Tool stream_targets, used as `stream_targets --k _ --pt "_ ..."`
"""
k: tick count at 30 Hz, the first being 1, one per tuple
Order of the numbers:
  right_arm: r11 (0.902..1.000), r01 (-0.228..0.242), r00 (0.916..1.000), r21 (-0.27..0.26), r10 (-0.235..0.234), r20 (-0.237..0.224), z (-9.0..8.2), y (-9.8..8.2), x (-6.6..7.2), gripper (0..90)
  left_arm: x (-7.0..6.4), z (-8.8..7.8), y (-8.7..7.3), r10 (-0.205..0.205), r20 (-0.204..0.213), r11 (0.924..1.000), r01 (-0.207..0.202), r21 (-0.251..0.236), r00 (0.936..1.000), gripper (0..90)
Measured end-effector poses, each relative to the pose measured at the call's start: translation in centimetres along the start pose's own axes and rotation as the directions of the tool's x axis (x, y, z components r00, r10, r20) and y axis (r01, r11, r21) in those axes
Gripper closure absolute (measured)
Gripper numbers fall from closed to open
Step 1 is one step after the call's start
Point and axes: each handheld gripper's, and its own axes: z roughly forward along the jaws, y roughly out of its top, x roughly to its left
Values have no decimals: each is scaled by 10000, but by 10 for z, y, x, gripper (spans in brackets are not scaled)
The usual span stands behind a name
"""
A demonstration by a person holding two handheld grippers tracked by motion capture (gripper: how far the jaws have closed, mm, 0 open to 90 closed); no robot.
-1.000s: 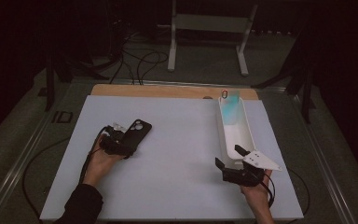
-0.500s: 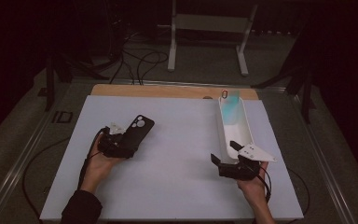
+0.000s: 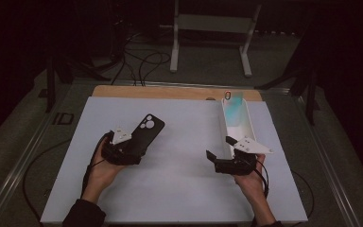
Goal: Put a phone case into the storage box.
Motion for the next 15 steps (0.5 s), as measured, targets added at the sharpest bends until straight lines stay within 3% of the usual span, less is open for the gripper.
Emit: stream_targets --k 15 --pt "9997 149 9988 168 -141 -468 23 18 11 89 -28 -2 7 631 488 9973 -611 -418 9968 171"
